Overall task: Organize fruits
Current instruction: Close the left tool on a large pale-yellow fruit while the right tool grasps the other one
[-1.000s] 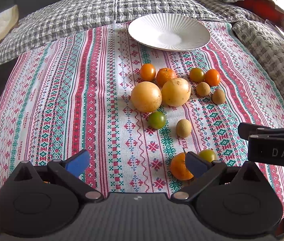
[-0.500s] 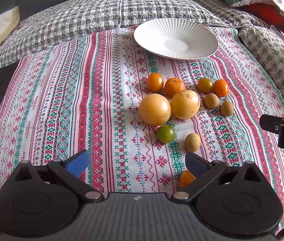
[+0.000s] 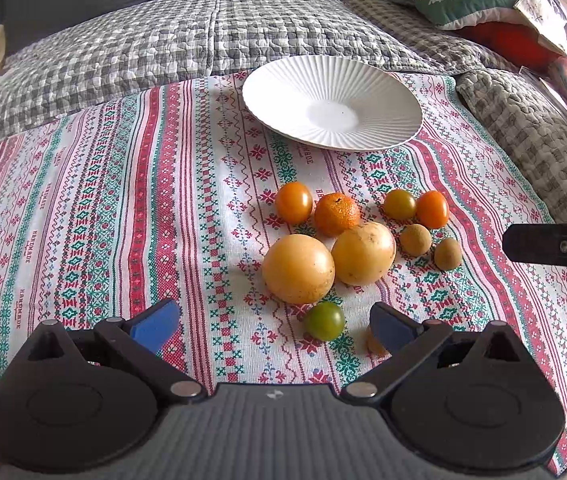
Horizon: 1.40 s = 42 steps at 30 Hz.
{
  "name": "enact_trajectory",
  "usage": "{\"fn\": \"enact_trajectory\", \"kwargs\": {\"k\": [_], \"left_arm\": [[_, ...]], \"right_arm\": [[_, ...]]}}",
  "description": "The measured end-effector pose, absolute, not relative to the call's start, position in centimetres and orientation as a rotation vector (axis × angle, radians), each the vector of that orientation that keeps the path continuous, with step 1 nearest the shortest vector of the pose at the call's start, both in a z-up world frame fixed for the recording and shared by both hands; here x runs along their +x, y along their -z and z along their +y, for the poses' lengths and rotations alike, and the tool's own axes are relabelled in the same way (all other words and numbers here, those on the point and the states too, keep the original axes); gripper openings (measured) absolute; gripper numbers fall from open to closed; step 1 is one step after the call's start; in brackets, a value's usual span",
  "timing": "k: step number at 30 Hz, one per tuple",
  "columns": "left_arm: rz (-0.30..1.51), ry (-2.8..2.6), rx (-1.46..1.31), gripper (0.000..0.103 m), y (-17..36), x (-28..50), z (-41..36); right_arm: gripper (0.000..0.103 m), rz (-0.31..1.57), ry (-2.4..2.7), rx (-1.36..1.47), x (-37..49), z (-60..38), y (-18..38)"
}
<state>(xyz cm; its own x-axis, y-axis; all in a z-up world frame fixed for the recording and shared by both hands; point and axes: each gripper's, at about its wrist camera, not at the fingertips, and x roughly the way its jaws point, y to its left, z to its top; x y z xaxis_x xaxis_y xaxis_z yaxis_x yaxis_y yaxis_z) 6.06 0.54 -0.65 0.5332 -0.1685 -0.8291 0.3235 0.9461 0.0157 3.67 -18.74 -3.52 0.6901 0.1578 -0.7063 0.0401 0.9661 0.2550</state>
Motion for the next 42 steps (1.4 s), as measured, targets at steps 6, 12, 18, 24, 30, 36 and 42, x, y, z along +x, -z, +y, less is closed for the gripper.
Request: {"fn": "enact_trajectory", "kwargs": {"k": [6,12,18,24,30,36,42], "left_arm": [[0.928,0.318,0.225,0.094,1.5,6.8,0.3],[0.921,0.350,0.150,0.090,2.5,7.9,1.3],[0.905,0.408,0.058,0.077,3.2,8.4,1.9],[0.884,0.441,0.067,0.065,3.9,8.6,1.5],[0.890,0.468,0.070,0.051,4.7,8.6,1.3],[0.890,0.467,0.078,0.042,4.8,8.6,1.1],[0.889,0.454,0.078,0.041,4.9,8.8,1.2]], "right_arm": [[0.098,0.833,-0.206,0.358,5.4,-18.2,4.4],[0.092,0.855,-0.335,0.474,7.2,-17.9,5.9],[0.075,0.911,-0.362,0.587,8.8,-17.5,7.7],[0.061,0.932,-0.302,0.596,9.6,-17.0,8.8],[0.058,0.929,-0.252,0.592,9.8,-16.7,9.3],[0.055,0.919,-0.232,0.583,10.2,-16.0,9.7],[0.056,0.905,-0.226,0.601,10.2,-16.1,9.9]]}}
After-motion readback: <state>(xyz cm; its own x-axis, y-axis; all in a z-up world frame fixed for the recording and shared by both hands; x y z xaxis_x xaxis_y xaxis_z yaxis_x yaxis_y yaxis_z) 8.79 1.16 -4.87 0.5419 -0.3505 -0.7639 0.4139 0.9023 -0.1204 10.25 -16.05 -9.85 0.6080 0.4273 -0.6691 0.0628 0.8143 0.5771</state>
